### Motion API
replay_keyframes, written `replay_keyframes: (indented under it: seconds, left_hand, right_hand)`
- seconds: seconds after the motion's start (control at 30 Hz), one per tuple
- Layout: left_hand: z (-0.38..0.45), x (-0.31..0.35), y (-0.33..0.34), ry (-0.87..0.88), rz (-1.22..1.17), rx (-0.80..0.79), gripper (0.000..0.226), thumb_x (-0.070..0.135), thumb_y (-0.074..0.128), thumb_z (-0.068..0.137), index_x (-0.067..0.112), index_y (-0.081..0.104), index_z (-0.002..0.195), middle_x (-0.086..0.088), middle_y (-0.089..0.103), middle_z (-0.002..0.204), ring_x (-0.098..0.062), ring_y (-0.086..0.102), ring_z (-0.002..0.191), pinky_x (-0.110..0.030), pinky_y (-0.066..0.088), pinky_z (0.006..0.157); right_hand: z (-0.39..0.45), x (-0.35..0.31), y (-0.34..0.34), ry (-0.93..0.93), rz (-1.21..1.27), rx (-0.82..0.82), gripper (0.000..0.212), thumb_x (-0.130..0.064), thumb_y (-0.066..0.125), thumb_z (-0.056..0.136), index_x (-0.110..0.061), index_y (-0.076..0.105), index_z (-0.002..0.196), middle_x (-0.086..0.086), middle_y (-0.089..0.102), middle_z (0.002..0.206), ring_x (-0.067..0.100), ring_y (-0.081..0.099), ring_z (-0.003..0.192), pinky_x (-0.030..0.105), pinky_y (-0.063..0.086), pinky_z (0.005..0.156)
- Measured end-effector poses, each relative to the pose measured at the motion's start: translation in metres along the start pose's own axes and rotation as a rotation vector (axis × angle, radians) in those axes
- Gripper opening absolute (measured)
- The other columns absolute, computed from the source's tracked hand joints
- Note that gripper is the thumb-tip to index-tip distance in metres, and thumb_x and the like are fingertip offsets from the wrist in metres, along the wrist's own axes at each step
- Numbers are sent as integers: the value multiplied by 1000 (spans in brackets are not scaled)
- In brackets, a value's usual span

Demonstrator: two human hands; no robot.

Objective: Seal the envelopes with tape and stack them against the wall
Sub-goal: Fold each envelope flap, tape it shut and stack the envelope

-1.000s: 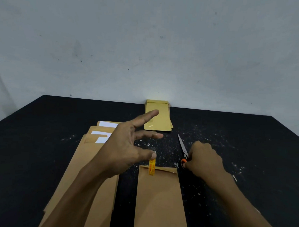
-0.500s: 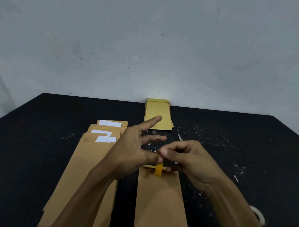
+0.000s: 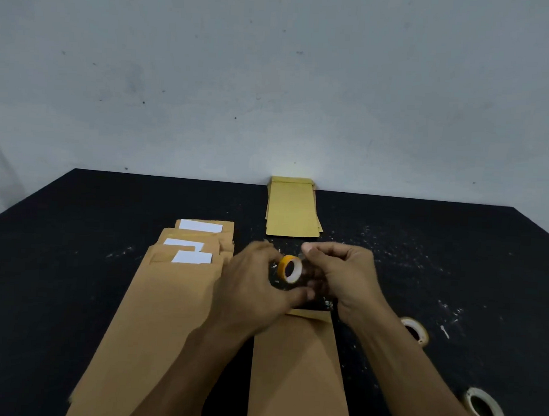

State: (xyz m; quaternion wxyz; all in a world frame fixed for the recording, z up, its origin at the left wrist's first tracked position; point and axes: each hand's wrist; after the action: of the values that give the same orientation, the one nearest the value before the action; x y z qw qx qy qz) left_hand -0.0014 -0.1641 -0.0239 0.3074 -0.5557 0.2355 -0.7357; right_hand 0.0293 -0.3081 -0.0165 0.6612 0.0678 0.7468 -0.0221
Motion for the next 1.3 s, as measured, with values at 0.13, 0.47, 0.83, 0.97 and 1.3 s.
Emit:
replay_keyframes:
  seconds: [0.13,0.47,0.83,0.97,1.3]
  left_hand:
    - [15,2,13,-89,152,79,20,42,70,87,22,65,86,6,60,105,-7,54,86,-23,41,63]
    - [37,5,22,-176,451,-93,21,42,68,89,25,67,102,2,59,107,-19,60,92,-33,40,68]
    - [28,5,-24,-167,-792,-79,34,32,52,100,33,59,133,7,63,131,-19,73,98,-44,62,76]
    - [19,4,-37,-189,-1191,-33,48,43,43,91,30,54,136,11,61,136,-28,72,103,-44,62,73]
    - [0,11,-32,-150,-1259,-32,52,46,36,93,29,49,140,15,60,137,-25,68,113,-49,59,84]
  right_hand:
    - [28,15,3,-27,-273,46,10,-16,77,86,-17,78,76,5,75,80,18,71,75,30,58,56]
    - [64,37,10,-173,-917,72,8,-17,78,83,-25,79,83,3,72,94,19,67,84,39,61,75]
    - [42,21,-1,-222,-614,60,4,-20,80,82,-21,77,82,0,72,72,18,69,66,36,58,62]
    - [6,-6,3,-55,-95,-112,5,-8,73,86,-7,78,84,1,71,68,12,63,55,24,40,42]
    - [-24,-14,18,-27,51,-87,13,-16,82,80,-3,78,79,6,72,66,9,61,55,21,42,42]
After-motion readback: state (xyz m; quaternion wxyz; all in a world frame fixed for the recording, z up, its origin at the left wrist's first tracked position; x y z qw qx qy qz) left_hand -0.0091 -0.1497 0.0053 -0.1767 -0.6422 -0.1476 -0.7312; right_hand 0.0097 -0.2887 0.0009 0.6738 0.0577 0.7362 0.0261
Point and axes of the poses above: each hand's wrist, its own z-axis towards the middle knuckle, its own y-axis out of the palm, x = y × z
